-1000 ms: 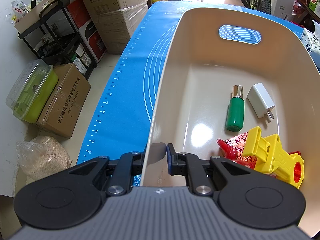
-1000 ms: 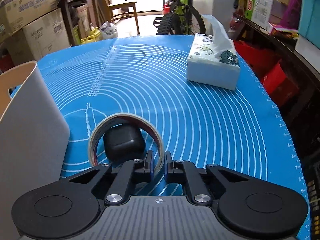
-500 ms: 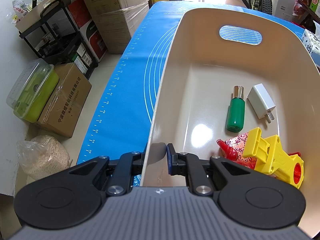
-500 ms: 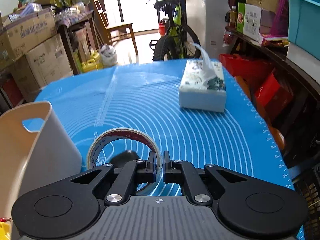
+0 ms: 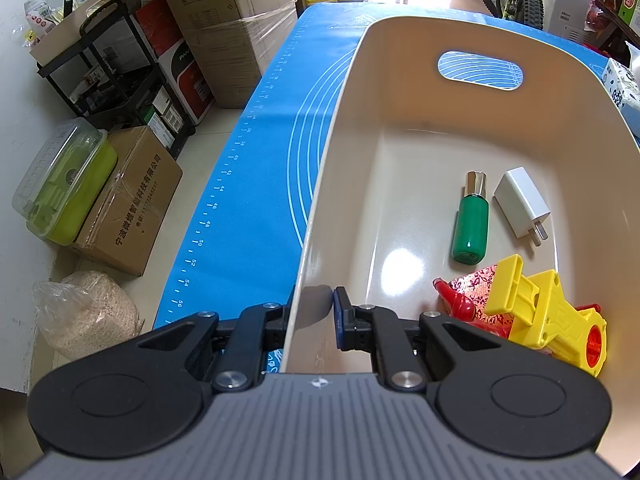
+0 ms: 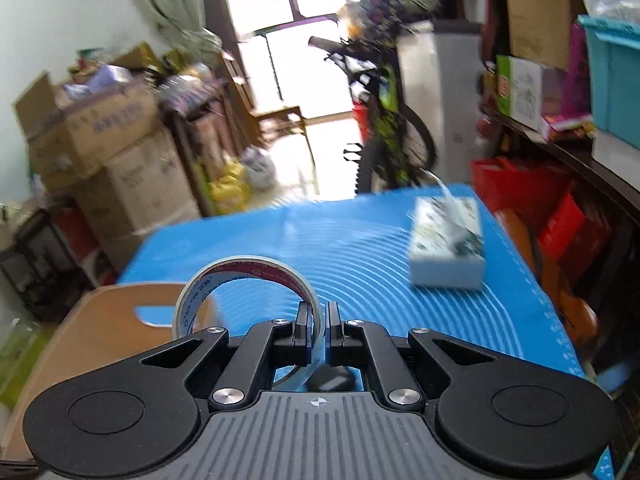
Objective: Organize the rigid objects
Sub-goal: 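Carry the tape roll with the right tool and drop it into the basket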
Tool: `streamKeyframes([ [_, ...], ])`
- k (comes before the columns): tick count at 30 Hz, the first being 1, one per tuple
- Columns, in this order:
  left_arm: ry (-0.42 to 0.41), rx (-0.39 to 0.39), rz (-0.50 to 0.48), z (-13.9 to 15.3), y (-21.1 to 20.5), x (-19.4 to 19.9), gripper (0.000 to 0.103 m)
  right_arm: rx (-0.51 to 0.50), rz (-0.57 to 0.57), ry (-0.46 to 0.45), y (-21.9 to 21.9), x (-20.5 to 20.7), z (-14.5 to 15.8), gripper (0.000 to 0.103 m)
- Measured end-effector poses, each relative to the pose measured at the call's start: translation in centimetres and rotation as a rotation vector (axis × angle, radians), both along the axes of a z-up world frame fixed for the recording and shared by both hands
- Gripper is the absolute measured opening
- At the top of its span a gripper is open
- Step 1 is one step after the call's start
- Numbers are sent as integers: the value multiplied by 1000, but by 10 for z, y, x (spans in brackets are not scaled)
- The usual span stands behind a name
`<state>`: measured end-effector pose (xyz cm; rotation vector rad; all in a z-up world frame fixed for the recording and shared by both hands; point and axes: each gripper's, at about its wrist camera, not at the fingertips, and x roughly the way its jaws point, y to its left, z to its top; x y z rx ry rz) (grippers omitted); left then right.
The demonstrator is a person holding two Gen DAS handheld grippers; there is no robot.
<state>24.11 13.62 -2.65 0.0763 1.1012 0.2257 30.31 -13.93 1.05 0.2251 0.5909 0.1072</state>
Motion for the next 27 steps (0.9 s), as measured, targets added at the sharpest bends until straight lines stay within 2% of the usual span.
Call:
streamKeyframes([
  [5, 0, 1, 0, -1, -1, 1, 17, -13, 115, -33, 33, -11, 10, 17],
  [17, 1, 4, -1, -1, -2, 1, 17, -138, 392, 92, 118, -29, -22, 17],
  [20, 1, 4, -1, -1, -2, 1, 17, -140, 419, 140, 122, -28, -27, 18],
  [24, 1, 4, 0, -1, -2, 1, 17, -130, 410, 150, 114, -26, -25, 20],
  [25, 1, 3, 0, -1, -1, 1, 17, -122, 409, 149, 111, -26, -23, 24],
  [26, 1, 4, 1, -2, -5, 2, 17, -110, 410, 149, 109, -25, -22, 40],
  [27, 1, 4, 2, -2, -5, 2, 17, -97, 415, 145, 107, -25, -20, 45],
])
